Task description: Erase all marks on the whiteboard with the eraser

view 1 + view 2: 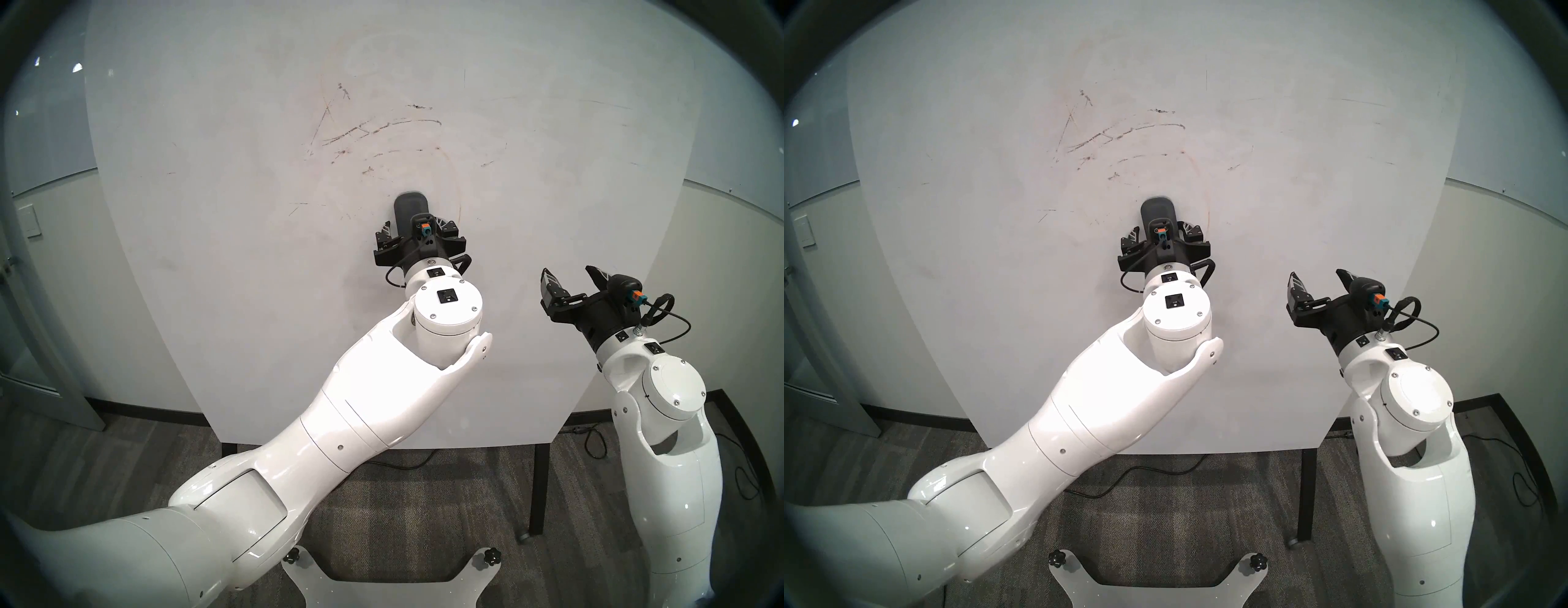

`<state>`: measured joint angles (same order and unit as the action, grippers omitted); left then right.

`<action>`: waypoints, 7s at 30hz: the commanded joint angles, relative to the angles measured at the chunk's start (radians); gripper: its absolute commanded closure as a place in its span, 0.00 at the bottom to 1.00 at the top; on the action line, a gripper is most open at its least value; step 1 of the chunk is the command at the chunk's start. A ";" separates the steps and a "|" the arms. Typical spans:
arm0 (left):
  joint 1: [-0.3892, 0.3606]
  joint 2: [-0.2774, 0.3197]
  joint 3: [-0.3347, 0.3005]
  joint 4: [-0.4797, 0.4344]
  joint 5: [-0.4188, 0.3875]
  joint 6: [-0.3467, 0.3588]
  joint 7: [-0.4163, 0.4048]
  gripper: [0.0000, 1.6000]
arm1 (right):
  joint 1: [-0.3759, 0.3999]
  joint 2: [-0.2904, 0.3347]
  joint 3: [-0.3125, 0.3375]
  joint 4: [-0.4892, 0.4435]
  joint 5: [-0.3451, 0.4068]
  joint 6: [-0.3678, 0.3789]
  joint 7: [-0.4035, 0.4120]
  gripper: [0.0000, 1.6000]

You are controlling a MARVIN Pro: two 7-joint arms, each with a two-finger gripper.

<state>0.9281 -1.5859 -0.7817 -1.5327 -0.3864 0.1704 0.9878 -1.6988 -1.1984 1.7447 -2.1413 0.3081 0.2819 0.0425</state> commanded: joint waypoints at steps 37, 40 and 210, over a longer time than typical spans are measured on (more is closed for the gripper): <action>0.001 -0.004 -0.011 -0.039 -0.026 -0.030 -0.055 0.11 | 0.007 0.001 -0.003 -0.023 -0.001 -0.009 0.002 0.00; 0.004 -0.001 -0.012 -0.040 -0.028 -0.029 -0.056 0.11 | 0.007 0.001 -0.003 -0.023 -0.001 -0.009 0.002 0.00; -0.178 -0.083 0.016 0.048 -0.016 -0.115 -0.145 1.00 | 0.008 0.001 -0.003 -0.021 0.000 -0.007 0.002 0.00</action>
<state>0.8444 -1.6401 -0.7357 -1.4780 -0.4098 0.0614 0.8613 -1.6986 -1.1984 1.7446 -2.1413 0.3082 0.2819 0.0424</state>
